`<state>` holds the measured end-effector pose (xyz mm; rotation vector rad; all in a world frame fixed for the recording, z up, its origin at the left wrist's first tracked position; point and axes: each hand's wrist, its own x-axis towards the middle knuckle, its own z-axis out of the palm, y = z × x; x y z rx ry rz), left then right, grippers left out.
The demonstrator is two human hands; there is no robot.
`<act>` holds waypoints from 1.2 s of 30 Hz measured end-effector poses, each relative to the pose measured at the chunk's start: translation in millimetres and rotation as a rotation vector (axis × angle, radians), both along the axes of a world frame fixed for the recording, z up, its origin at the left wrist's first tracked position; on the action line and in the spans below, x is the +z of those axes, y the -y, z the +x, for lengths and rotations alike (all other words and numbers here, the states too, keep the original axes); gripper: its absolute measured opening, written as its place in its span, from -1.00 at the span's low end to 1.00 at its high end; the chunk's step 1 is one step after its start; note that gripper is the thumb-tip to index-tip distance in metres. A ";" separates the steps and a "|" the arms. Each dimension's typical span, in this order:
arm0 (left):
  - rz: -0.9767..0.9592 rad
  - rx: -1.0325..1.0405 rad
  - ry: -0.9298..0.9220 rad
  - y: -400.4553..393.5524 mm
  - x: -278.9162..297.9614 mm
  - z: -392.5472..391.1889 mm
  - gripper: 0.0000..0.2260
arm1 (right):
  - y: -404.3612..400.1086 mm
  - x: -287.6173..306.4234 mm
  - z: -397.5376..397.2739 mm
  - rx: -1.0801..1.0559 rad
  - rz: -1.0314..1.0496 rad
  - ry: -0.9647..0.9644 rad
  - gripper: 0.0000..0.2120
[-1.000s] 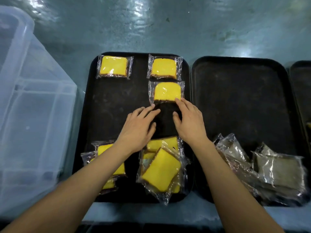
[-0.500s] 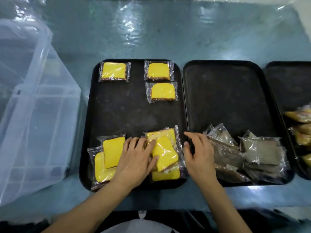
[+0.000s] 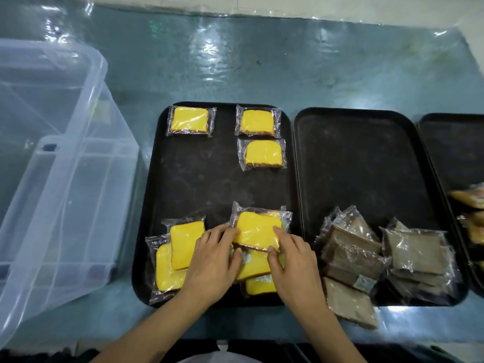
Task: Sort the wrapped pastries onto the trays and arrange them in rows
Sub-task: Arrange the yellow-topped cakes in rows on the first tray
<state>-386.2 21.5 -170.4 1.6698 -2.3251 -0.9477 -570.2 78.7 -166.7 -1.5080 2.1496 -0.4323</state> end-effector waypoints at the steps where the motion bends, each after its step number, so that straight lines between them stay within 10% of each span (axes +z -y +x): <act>1: 0.042 0.047 -0.046 2.1 0.0 -0.2 -0.66 | 4.6 -0.1 0.5 -0.007 0.015 0.016 -0.55; 15: 0.076 0.437 -0.374 75.2 -10.9 21.0 -0.71 | 117.1 -8.1 44.7 0.134 0.012 0.135 -0.52; 24: 0.131 0.431 0.146 181.3 -30.4 60.6 -0.61 | 229.7 -35.4 95.7 0.318 0.111 -0.020 -0.44; 36: -0.041 0.190 0.302 170.5 -50.8 60.3 -0.50 | 224.4 -56.7 96.0 0.485 0.052 -0.057 -0.39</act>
